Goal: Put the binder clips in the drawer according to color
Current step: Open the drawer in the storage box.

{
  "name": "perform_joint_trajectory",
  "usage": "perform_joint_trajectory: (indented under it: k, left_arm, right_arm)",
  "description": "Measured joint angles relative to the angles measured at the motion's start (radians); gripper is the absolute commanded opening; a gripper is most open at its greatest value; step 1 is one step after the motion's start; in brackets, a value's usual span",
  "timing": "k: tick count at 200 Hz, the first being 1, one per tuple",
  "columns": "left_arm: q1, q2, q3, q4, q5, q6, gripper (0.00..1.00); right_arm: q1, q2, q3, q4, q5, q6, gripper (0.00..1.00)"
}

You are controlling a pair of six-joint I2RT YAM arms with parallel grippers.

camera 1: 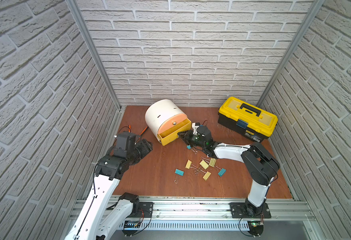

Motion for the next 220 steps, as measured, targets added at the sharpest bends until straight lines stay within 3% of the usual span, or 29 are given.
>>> perform_joint_trajectory:
  k: [97,162,220]
  left_arm:
    - [-0.024,0.035,0.002,0.022,-0.004,0.0,0.7]
    - [-0.074,0.057,0.018,0.039,-0.026,-0.001,0.71]
    - [-0.09,0.056,0.018,0.047,-0.048,-0.016,0.7]
  right_arm:
    - [0.0,-0.168,-0.18,-0.023,-0.007,-0.012,0.21]
    - [0.0,-0.18,-0.192,-0.045,-0.011,-0.029,0.42]
    - [0.0,-0.256,-0.198,-0.193,-0.018,-0.095,0.55]
